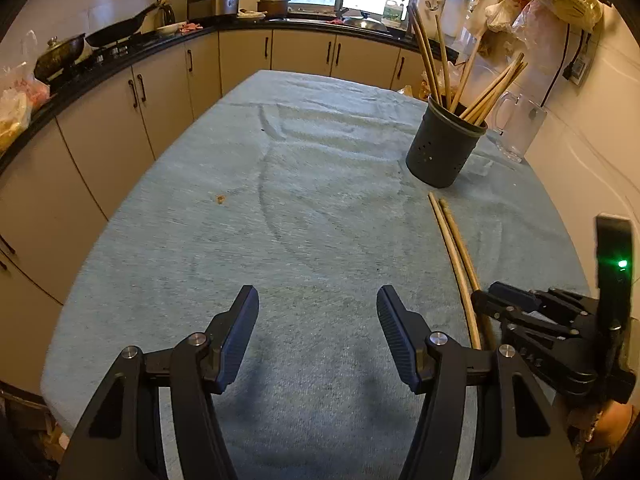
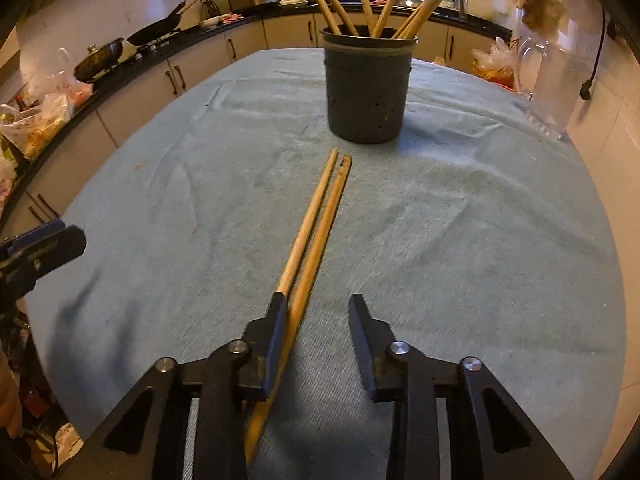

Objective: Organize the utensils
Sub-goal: 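Lower both open tools toward the last chopsticks on the towel, then close the left tool on one chopstick while the right tool grasps the other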

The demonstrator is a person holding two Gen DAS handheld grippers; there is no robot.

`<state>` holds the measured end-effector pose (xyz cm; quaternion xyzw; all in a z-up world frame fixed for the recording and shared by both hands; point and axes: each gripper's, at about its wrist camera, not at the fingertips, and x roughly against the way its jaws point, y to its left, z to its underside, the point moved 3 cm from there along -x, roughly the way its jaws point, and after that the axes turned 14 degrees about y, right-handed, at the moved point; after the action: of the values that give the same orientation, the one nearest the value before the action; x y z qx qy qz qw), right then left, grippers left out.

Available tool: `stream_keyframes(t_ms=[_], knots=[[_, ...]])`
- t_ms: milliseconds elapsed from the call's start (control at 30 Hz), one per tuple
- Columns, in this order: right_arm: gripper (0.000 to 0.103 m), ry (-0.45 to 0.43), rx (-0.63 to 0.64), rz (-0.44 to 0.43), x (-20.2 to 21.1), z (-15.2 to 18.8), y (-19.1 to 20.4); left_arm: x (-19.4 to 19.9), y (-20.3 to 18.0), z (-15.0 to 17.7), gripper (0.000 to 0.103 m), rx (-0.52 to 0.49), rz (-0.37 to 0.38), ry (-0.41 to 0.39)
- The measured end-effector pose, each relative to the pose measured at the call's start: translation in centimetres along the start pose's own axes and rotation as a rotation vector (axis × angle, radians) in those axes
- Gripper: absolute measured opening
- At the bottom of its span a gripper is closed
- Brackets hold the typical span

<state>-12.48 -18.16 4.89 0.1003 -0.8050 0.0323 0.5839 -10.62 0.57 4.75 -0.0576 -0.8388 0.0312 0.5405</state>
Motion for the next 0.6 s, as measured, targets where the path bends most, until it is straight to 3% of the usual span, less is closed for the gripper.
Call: stream_keyframes(t_ms=[200, 233, 267, 333, 600], knots=[[0.029, -0.014, 0.014, 0.057, -0.4, -1.1, 0.8, -1.0, -0.2, -0.2, 0.06, -0.005, 0.016, 0.025], [0.025, -0.017, 0.0, 0.056, -0.5, -1.5, 0.8, -1.2, -0.3, -0.2, 0.06, -0.008, 0.017, 0.03], [0.015, -0.018, -0.009, 0.057, -0.5, -1.5, 0.7, -1.3, -0.6, -0.2, 0.06, -0.011, 0.017, 0.034], [0.009, -0.017, -0.046, 0.051, -0.4, -1.7, 0.0, -1.4, -1.1, 0.0, 0.06, -0.023, 0.02, 0.041], [0.009, -0.022, -0.241, 0.003, 1.0, 1.3, -5.6, -2.4, -6.3, 1.1, 0.06, -0.164, 0.043, 0.083]])
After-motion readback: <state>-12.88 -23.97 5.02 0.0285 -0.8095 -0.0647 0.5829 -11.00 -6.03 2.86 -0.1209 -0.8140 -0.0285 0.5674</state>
